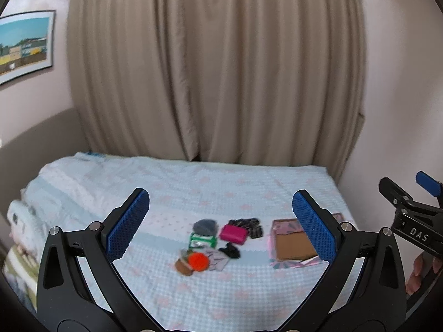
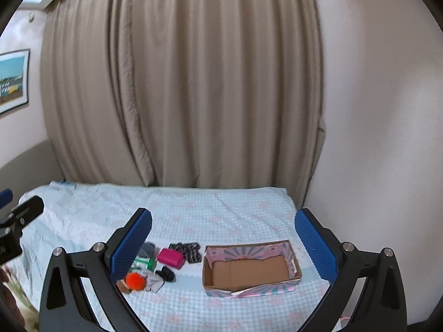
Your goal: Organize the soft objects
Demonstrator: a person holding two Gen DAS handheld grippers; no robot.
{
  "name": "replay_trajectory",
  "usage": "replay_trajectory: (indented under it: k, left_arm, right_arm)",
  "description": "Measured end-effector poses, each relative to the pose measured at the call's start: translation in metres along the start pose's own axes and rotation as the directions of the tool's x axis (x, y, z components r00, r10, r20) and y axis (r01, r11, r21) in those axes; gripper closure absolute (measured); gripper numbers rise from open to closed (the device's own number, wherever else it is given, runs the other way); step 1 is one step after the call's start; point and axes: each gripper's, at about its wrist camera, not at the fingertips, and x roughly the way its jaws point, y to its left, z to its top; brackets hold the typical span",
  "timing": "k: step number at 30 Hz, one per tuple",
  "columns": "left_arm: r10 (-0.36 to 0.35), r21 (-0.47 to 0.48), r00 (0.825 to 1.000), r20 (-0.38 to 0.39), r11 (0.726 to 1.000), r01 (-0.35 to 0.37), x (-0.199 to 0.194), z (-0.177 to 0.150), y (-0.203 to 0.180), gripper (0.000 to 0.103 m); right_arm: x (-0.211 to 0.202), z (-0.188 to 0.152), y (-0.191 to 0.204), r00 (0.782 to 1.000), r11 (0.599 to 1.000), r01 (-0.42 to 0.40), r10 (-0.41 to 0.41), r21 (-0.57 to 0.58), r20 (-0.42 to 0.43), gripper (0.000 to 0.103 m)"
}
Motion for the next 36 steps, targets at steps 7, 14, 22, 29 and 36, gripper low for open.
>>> replay_trajectory:
  k: [7, 14, 22, 29, 36]
  left_arm:
    - [0.017, -0.014, 0.997, -0.076, 1.0, -0.018, 0.027, -0.036, 0.067, 0.0]
    - [-0.066, 0.018, 0.981, -0.18, 0.997, 0.071, 0.077, -0.069, 0.14, 0.0]
    - [-0.218, 0.067, 0.926, -0.307, 0.966, 0.25, 0.162, -0.121, 0.196, 0.0]
    - [-0.307, 0.134, 0.863, -0.401, 0.913, 0.386, 0.259, -0.178, 0.194, 0.001]
    - [-0.335, 0.155, 0.814, -0.474, 0.879, 0.452, 0.338, -0.251, 0.175, 0.006]
  right_arm:
    - [0.028, -0.031, 0.044, 0.995, 0.997, -0.074, 0.072, -0.026, -0.07, 0.0]
    - [0.068, -0.064, 0.11, 0.98, 0.993, -0.113, 0.118, 0.04, -0.159, 0.0]
    - [0.14, -0.115, 0.182, 0.952, 0.983, -0.123, 0.156, 0.138, -0.264, 0.0]
    - [0.211, -0.169, 0.214, 0.92, 0.979, -0.108, 0.164, 0.173, -0.356, 0.0]
    - [0.286, -0.23, 0.238, 0.873, 0.971, -0.192, 0.235, 0.143, -0.427, 0.011]
